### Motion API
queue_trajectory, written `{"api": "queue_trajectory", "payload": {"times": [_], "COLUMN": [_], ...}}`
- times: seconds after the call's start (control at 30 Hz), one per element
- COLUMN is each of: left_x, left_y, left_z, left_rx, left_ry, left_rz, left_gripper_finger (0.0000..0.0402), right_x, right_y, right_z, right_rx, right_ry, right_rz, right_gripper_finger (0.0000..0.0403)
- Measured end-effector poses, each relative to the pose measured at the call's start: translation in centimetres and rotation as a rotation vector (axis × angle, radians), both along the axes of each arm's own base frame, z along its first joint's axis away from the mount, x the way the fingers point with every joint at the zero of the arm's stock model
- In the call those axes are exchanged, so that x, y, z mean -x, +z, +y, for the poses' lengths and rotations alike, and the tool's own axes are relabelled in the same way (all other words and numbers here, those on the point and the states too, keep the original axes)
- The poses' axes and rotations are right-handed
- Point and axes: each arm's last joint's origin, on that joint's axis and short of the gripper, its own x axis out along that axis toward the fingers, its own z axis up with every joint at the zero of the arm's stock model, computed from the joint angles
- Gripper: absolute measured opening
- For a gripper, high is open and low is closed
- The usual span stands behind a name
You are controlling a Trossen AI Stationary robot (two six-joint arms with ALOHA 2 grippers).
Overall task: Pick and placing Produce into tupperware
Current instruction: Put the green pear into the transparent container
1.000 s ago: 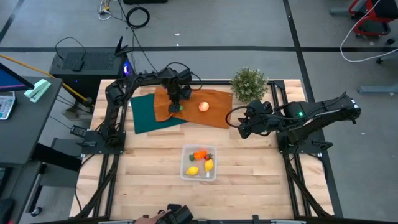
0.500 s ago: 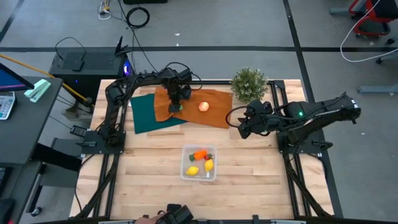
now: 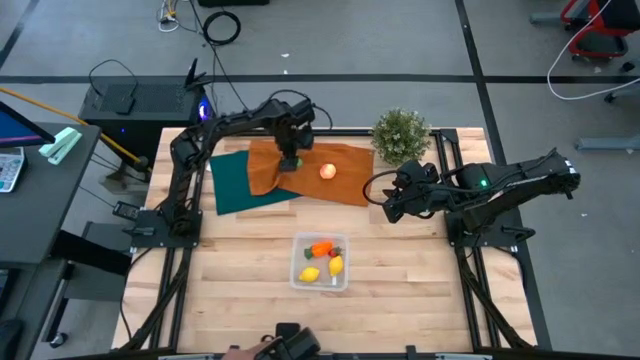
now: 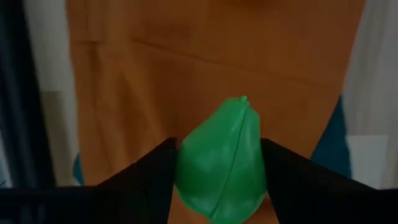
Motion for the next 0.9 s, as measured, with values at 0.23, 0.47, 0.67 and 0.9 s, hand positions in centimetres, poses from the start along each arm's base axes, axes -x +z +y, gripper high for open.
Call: {"api": "queue_trajectory", "payload": {"times": [0.23, 0.47, 0.67, 0.9], "left_x": [-1.1, -0.9, -1.8, -3.8], "left_y": [3.6, 5.0, 5.0, 4.9], "left_z": [0.1, -0.3, -2.1, -6.6], "left_rx": [0.007, 0.095, 0.099, 0.145], "left_ry": [0.202, 0.529, 0.438, 0.336], "left_rz": [-0.068, -0.041, -0.017, 0.017], "left_gripper_finger": [0.0215, 0.0211, 0.0218, 0.021], "right_x": [0.2, 0.3, 0.3, 1.2], "right_y": [-0.1, -0.2, -0.2, -0.3], "right_z": [-0.1, -0.1, -0.1, -0.2], "right_rx": [0.007, 0.019, 0.03, 0.034], "right_ry": [0.0, 0.013, 0.027, 0.037], "right_rz": [0.031, 0.044, 0.054, 0.116], "right_gripper_finger": [0.0146, 0.0146, 0.0146, 0.0146]}}
